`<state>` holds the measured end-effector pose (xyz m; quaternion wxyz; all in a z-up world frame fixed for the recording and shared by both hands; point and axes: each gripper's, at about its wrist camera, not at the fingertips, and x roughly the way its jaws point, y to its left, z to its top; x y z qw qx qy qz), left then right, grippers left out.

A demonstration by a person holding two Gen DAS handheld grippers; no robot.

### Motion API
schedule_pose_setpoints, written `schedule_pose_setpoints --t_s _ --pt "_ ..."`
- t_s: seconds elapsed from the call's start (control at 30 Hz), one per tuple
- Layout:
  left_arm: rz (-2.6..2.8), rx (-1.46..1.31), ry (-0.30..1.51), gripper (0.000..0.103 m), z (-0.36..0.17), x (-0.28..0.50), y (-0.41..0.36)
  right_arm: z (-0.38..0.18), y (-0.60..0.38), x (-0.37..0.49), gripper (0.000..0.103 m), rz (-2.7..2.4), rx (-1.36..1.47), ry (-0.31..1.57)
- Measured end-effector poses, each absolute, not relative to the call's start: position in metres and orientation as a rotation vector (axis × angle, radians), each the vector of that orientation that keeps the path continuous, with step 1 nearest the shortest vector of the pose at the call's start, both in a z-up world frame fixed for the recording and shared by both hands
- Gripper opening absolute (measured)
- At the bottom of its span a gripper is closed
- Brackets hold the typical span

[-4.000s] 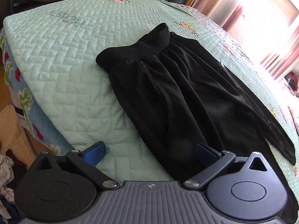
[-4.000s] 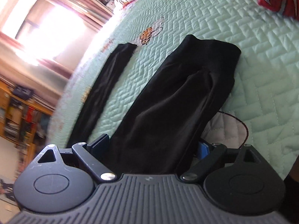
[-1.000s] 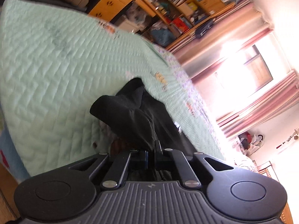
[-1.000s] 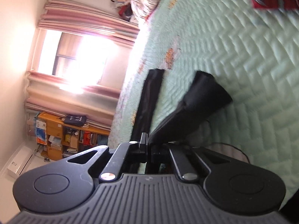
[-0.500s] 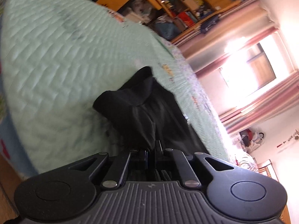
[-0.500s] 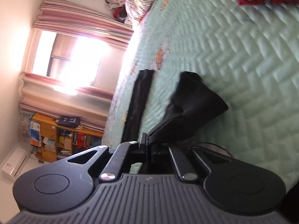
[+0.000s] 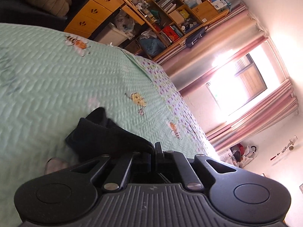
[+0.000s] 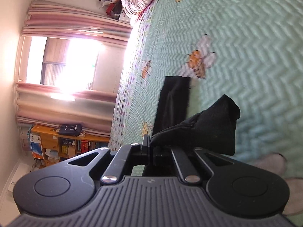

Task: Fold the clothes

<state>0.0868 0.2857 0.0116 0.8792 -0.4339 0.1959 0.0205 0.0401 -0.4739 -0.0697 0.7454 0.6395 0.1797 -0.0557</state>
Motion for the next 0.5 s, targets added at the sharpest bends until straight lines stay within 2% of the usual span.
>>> schedule_pose_setpoints --t_s 0.17,0.3,0.37,0.4,0.43,0.47,0.5 --pt "0.068 -0.859 0.419 0.003 0.017 0.161 0.275 -0.058 -0.481 0.127 0.004 -0.173 1.372 0.453" --pt "0.134 -0.826 0.492 0.003 -0.002 0.225 0.268 -0.074 -0.486 0.2 0.004 -0.239 1.39 0.543" --pt "0.161 -0.814 0.535 0.005 -0.015 0.254 0.267 -0.089 -0.491 0.235 0.008 -0.274 1.422 0.586" --pt "0.191 -0.813 0.567 0.013 -0.021 0.265 0.268 -0.095 -0.493 0.251 0.009 -0.288 1.412 0.608" --pt "0.224 -0.813 0.6 0.029 -0.027 0.275 0.269 -0.1 -0.496 0.263 0.013 -0.316 1.404 0.63" --pt "0.246 -0.826 0.622 0.035 -0.033 0.283 0.272 -0.104 -0.498 0.274 0.024 -0.342 1.396 0.651" --pt "0.252 -0.838 0.629 0.044 -0.038 0.287 0.276 -0.109 -0.502 0.284 0.031 -0.356 1.402 0.681"
